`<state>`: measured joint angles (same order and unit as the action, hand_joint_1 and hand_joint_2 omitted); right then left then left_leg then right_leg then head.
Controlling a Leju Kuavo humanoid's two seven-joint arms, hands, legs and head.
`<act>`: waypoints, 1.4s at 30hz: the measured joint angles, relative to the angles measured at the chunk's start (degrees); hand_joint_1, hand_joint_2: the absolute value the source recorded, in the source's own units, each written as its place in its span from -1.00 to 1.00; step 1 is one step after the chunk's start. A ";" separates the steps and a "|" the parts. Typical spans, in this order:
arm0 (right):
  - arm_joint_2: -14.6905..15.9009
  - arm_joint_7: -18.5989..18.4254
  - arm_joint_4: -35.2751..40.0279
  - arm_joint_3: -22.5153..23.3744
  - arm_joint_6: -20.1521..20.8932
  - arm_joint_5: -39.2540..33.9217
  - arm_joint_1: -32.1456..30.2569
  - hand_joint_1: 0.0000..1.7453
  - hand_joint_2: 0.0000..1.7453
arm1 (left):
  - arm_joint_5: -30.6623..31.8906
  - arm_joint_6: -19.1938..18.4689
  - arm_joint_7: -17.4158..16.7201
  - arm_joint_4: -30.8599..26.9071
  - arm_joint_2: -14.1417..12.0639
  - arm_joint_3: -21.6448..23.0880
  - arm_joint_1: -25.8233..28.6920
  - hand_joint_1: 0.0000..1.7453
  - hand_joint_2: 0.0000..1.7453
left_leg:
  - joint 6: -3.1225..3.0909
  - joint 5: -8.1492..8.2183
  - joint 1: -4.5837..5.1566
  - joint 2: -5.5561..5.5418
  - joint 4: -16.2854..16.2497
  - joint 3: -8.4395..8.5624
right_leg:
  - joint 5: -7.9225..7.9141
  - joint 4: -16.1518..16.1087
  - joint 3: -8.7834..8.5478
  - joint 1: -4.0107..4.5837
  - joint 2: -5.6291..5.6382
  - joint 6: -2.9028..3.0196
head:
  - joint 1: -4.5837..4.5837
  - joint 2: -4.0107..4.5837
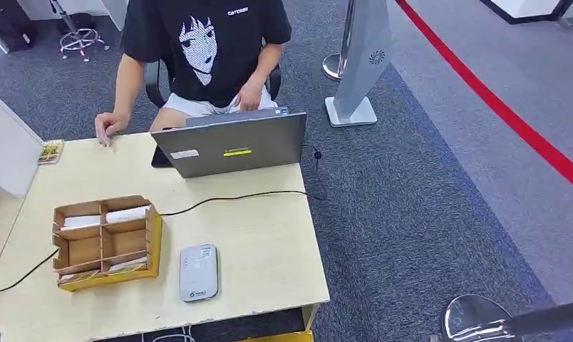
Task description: Pass the card to the sensor for recognition and then transmit it.
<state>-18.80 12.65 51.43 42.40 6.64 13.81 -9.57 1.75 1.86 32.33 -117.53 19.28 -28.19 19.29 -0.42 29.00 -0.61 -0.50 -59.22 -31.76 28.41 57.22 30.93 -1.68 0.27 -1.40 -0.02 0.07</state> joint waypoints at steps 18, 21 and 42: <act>0.13 4.46 -1.73 0.20 1.27 8.66 0.95 -1.00 1.00 | 22.44 -3.32 -9.15 -10.97 -6.15 7.80 -9.29 -1.00 1.00 | 0.04 -0.07 -0.02 0.01 0.00 0.01 | -0.02 0.01 0.02 0.02 0.02 0.02 | -0.02 0.00; 0.28 5.47 -3.13 0.37 1.55 9.88 1.89 -1.00 1.00 | 25.77 -4.31 -11.26 -10.18 -8.18 9.01 -12.09 -1.00 1.00 | 0.02 -0.09 -0.02 0.02 0.00 0.02 | -0.03 0.02 0.03 0.02 0.04 0.02 | 0.00 0.00; 3.24 12.35 -17.01 1.66 2.43 16.37 10.79 -1.00 1.00 | 52.59 -12.88 -22.30 3.42 -24.92 19.37 -31.81 -1.00 1.00 | 0.06 -0.20 -0.02 0.11 -0.01 0.01 | -0.14 0.07 0.09 0.02 0.10 0.13 | -0.02 0.00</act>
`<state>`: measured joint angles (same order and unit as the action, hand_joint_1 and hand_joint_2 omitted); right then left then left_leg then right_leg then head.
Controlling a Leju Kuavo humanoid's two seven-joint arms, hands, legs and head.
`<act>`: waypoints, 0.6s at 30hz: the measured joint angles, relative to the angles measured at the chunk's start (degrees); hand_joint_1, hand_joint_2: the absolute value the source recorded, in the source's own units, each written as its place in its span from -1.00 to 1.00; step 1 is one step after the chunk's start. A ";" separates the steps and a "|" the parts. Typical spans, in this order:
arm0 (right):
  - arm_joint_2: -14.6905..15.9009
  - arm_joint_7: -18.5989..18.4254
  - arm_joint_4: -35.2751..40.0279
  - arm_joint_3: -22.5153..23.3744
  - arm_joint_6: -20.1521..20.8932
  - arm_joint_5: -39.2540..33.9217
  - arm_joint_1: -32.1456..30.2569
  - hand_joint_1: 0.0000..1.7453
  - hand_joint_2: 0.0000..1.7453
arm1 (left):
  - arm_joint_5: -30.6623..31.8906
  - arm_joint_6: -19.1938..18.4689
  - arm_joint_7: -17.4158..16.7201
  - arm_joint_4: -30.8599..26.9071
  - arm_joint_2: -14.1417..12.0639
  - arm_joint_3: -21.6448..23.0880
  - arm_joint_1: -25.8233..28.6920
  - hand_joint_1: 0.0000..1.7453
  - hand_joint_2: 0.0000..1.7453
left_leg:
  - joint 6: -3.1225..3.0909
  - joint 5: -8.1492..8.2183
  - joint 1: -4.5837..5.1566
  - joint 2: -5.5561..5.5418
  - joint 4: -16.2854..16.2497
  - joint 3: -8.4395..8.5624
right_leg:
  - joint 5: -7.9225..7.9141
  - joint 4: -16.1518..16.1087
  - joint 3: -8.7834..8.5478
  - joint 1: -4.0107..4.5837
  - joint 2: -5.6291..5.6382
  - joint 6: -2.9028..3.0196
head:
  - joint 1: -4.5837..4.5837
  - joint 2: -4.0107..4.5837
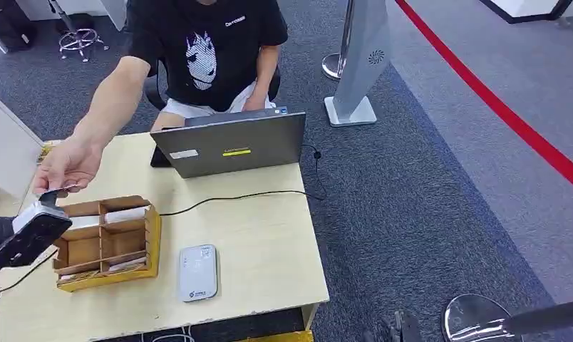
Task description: Pass the card to the sensor for recognition and then transmit it.
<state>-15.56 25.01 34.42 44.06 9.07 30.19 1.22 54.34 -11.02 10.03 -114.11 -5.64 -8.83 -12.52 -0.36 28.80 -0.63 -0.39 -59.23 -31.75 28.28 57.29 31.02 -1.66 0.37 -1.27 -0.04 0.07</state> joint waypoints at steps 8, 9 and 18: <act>1.77 2.89 -5.88 0.35 0.61 2.12 3.21 -1.00 1.00 | 10.25 -3.04 -4.02 5.33 -6.05 4.35 -7.52 -1.00 1.00 | 0.09 -0.12 -0.01 -0.01 0.00 -0.01 | -0.07 0.03 0.03 0.01 -0.01 0.04 | 0.02 0.00; 2.05 3.23 -6.62 0.39 0.66 2.21 3.63 -1.00 1.00 | 11.48 -3.43 -4.44 5.99 -6.91 4.87 -8.45 1.00 1.00 | 0.12 -0.14 -0.01 -0.01 0.00 -0.02 | -0.09 0.03 0.03 0.01 -0.01 0.05 | 0.04 0.00; 4.39 6.73 -12.96 0.59 0.85 4.11 6.77 -1.00 1.00 | 23.02 -6.43 -8.92 11.06 -13.14 9.16 -15.56 1.00 1.00 | 0.16 -0.29 -0.03 0.02 0.00 -0.08 | -0.25 0.06 0.14 0.03 0.03 0.10 | 0.02 0.00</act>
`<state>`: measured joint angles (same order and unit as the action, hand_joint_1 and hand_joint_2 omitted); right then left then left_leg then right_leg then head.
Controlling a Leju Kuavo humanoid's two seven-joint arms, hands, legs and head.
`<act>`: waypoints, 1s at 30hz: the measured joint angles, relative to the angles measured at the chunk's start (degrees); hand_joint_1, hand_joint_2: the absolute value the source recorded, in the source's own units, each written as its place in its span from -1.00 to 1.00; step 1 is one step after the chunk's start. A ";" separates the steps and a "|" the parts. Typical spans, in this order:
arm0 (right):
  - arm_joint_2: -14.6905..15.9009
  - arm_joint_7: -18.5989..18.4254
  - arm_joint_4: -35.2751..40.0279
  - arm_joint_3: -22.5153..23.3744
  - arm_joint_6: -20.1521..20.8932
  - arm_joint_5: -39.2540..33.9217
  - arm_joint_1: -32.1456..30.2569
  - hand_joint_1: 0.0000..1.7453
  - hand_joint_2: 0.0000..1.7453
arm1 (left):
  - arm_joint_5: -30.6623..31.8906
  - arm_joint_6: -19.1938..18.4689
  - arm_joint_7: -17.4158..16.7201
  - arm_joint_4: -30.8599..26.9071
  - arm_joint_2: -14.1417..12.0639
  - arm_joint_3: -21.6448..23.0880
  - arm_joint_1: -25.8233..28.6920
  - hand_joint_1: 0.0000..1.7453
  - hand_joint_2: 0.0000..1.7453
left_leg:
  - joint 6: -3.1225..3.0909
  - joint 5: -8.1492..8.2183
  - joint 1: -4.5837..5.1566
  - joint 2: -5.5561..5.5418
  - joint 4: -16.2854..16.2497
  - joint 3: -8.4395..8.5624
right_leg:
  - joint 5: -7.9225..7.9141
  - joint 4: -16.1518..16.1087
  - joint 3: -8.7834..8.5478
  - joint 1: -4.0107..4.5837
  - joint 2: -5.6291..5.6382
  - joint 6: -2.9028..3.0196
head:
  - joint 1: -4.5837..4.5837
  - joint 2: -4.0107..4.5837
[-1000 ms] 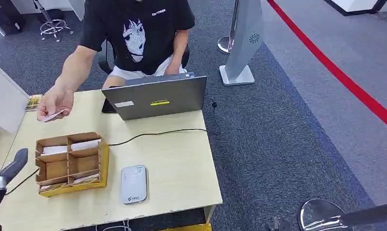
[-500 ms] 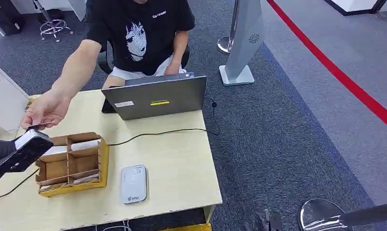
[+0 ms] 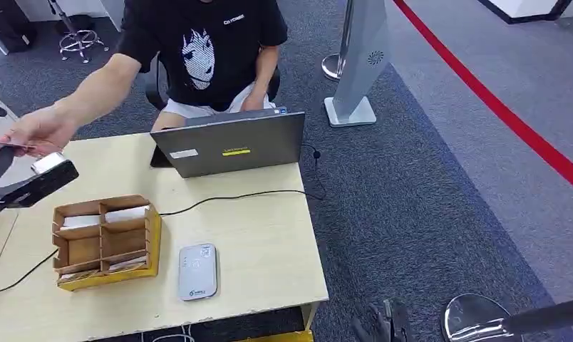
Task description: Pass the card to the sensor for recognition and then transmit it.
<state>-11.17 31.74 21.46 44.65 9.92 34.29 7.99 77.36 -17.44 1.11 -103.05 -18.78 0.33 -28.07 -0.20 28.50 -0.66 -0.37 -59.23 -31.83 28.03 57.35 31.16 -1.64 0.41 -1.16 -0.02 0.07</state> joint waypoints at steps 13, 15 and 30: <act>1.97 0.54 -3.58 0.07 -0.13 -0.11 1.39 -1.00 1.00 | 2.33 0.66 -1.13 1.11 -2.25 1.05 -1.75 1.00 1.00 | 0.00 0.00 0.01 0.00 0.00 -0.07 | -0.01 0.00 0.02 -0.01 0.01 -0.02 | 0.00 0.00; 2.10 0.54 -3.85 0.09 -0.18 -0.24 1.47 -1.00 1.00 | 1.85 1.53 -0.48 1.11 -2.23 1.20 -1.69 1.00 1.00 | 0.00 0.00 0.01 -0.01 0.00 -0.07 | -0.02 0.00 0.02 -0.01 0.00 -0.02 | 0.00 0.00; 3.91 0.72 -4.94 0.90 -2.14 -1.07 0.09 -1.00 1.00 | 6.05 14.51 0.15 -5.92 13.71 15.91 21.29 1.00 1.00 | -0.18 0.13 0.10 0.02 -0.02 -0.21 | -0.02 -0.19 0.10 -0.10 0.04 -0.19 | 0.11 0.00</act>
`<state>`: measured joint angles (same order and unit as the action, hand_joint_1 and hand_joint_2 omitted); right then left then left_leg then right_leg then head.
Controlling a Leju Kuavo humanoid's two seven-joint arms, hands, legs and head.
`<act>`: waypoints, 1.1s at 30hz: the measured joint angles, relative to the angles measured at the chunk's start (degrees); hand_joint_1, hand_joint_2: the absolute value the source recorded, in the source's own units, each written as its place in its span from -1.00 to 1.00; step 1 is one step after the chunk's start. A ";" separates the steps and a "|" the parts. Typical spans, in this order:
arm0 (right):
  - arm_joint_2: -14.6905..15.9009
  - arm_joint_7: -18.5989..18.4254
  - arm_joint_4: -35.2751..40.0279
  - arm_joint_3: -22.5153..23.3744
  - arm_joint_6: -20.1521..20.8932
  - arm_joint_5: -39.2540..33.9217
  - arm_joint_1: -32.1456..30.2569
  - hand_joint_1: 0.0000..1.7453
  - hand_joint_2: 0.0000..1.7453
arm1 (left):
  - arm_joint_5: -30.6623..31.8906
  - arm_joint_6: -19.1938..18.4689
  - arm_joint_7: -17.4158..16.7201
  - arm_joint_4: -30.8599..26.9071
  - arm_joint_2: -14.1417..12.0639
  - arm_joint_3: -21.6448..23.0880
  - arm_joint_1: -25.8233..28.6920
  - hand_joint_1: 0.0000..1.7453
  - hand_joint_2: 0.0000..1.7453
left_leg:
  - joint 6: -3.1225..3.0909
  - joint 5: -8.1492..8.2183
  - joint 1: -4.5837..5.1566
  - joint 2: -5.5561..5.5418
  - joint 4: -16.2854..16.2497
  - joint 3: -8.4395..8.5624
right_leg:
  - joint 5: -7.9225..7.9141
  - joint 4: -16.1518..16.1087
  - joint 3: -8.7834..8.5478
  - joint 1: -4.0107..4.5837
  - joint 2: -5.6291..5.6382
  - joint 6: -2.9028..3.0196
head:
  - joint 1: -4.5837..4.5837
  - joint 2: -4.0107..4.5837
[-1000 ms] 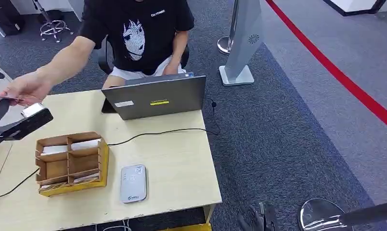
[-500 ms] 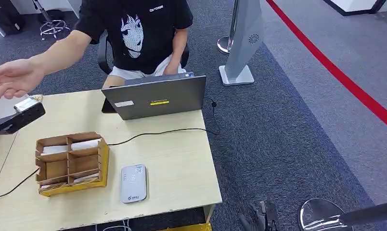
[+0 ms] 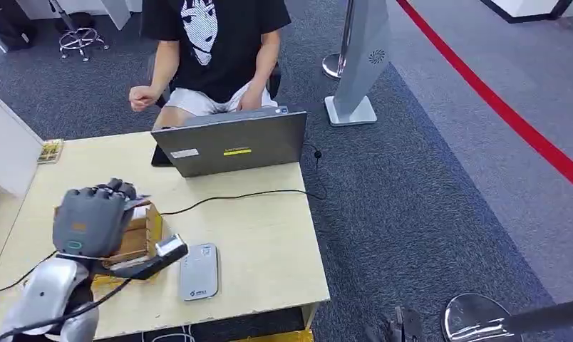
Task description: Pass the card to the sensor for recognition and then transmit it.
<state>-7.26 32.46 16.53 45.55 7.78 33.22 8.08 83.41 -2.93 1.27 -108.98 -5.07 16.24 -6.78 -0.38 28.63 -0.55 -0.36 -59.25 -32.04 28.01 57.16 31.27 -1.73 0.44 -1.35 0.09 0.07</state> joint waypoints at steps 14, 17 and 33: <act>0.00 0.13 -0.20 0.04 0.20 -0.13 0.47 -1.00 1.00 | -2.58 -1.36 1.40 0.33 3.41 1.86 1.86 1.00 1.00 | 0.07 -0.06 -0.07 0.00 0.01 0.00 | -0.02 0.05 -0.01 0.07 0.01 0.03 | -0.07 0.00; -0.17 0.17 -0.20 0.04 0.59 -0.29 0.91 -1.00 1.00 | -3.39 -1.53 2.08 2.08 4.08 2.47 2.48 1.00 1.00 | 0.07 -0.06 -0.07 0.00 0.01 0.00 | -0.02 0.05 -0.01 0.07 0.00 0.02 | -0.04 0.00; -2.08 0.77 1.75 0.04 2.99 -1.29 1.04 -1.00 1.00 | -3.96 -2.58 1.09 15.69 5.68 2.50 2.81 1.00 1.00 | 0.06 -0.06 -0.08 -0.01 0.01 -0.02 | -0.03 0.05 -0.01 0.08 -0.01 0.02 | -0.04 0.00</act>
<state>-9.33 33.22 18.27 45.59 10.78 31.93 9.12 79.45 -5.51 2.36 -93.29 0.61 18.73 -3.97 -0.31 28.57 -0.63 -0.37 -59.24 -32.06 27.97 57.21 31.26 -1.66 0.44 -1.33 0.04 0.07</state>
